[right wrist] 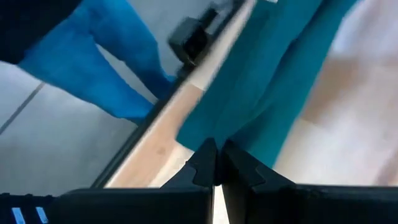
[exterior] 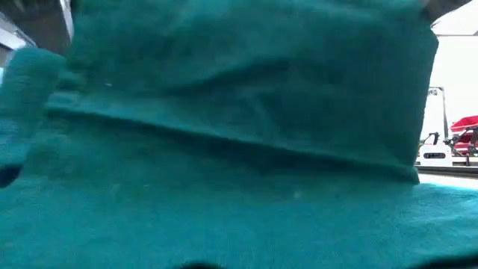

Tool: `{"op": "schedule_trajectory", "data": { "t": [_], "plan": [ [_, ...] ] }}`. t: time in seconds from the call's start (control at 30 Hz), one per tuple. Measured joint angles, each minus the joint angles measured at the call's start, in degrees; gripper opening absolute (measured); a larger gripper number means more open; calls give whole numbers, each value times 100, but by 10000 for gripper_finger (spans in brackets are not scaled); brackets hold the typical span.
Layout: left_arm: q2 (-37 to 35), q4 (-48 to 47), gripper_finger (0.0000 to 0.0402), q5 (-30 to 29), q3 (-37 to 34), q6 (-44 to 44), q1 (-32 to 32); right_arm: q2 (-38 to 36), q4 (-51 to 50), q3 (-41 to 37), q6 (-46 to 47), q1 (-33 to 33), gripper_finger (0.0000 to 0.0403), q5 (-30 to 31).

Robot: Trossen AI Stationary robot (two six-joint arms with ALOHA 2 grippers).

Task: Fold towel
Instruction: Fold the green towel

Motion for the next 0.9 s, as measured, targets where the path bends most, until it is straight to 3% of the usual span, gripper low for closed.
{"op": "schedule_trajectory", "data": {
  "t": [0.17, 0.47, 0.7, 0.9],
  "plan": [
    [313, 155, 5, 322, 0, -173, -204, 497, 560, -2, 482, 173, 0, 30],
    [1024, 1241, 5, 788, -2, -313, -437, 1246, 1326, 0, 779, 358, 0, -277],
    [1297, 2154, 5, 895, -2, -456, -476, 1712, 1569, 0, 993, 404, 0, 74],
    [1507, 2326, 15, 1051, -2, -635, -546, 1831, 1622, -2, 1024, 427, 9, 131]
  ]
}}
